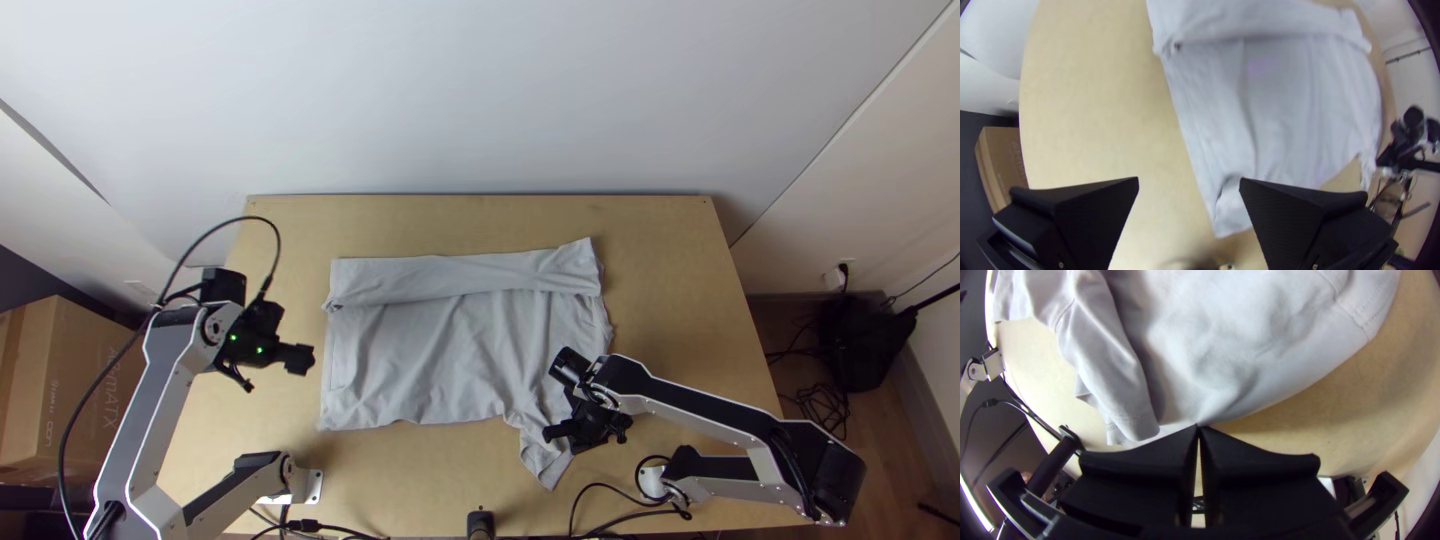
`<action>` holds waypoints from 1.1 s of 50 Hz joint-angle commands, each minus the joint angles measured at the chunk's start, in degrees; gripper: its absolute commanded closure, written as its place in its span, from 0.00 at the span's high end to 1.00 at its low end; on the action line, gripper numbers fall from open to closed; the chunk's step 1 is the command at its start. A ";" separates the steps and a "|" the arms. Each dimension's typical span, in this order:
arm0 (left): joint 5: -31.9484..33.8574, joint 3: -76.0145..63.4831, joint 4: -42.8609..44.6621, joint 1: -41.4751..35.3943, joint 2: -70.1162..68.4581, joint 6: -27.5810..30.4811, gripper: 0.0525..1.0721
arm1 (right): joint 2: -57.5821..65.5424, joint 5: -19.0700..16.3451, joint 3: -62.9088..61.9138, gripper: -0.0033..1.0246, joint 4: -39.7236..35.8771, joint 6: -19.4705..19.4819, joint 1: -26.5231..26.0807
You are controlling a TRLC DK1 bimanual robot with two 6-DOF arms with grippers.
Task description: Fold the t-shirt
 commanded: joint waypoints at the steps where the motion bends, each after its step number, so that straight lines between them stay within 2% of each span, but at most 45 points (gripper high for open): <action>1: -3.12 -1.60 -5.05 -2.48 -0.40 3.05 0.95 | -1.72 0.51 -0.05 0.03 -1.06 -0.83 -1.04; 9: -3.56 -3.01 -13.05 -5.29 0.74 4.01 0.95 | -5.06 0.69 2.15 0.03 -4.05 -2.15 -3.76; 14: -4.44 -5.73 -13.76 -9.25 1.00 3.31 0.95 | -6.91 0.78 3.91 0.03 -6.07 -3.03 -5.87; 25: -7.43 -10.92 -10.33 -18.39 3.82 -2.23 0.95 | -9.98 0.86 10.33 0.03 -12.58 -4.61 -7.98; 40: -8.22 -14.61 -2.95 -21.81 11.29 -5.39 0.95 | -11.83 0.86 15.77 0.03 -15.92 -5.40 -10.00; 52: -8.22 -14.61 -1.45 -23.92 15.95 -6.88 0.94 | -12.45 0.95 16.13 0.03 -16.53 -6.37 -11.76; 53: -8.22 -14.61 -1.45 -24.10 16.12 -7.15 0.93 | -12.45 0.95 16.13 0.03 -16.53 -6.46 -11.94; 55: -8.22 -14.70 -1.36 -24.54 16.47 -7.24 0.84 | -12.53 1.04 16.21 0.03 -16.71 -6.63 -12.11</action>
